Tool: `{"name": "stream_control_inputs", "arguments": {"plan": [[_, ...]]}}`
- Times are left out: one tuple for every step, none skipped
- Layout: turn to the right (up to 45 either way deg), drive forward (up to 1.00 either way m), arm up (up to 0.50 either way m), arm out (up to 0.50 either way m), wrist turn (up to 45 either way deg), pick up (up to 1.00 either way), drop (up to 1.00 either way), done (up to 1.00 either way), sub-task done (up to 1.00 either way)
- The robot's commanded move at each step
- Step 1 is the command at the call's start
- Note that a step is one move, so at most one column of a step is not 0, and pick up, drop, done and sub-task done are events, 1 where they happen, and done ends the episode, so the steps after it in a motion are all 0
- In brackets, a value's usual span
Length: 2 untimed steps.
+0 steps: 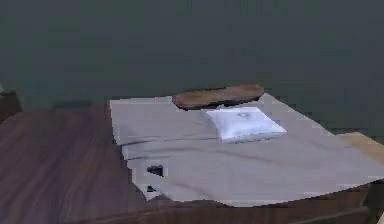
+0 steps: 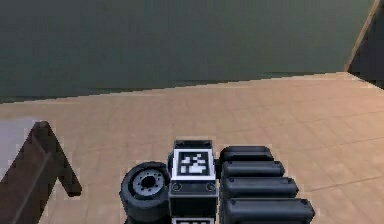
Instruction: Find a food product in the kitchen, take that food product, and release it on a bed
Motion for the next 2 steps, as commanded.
{"name": "stream_control_inputs", "arguments": {"plan": [[-45.0, 0.0, 0.0, 0.0, 0.0, 0.0, 0.0, 0.0, 0.0], [-45.0, 0.0, 0.0, 0.0, 0.0, 0.0, 0.0, 0.0, 0.0]]}}
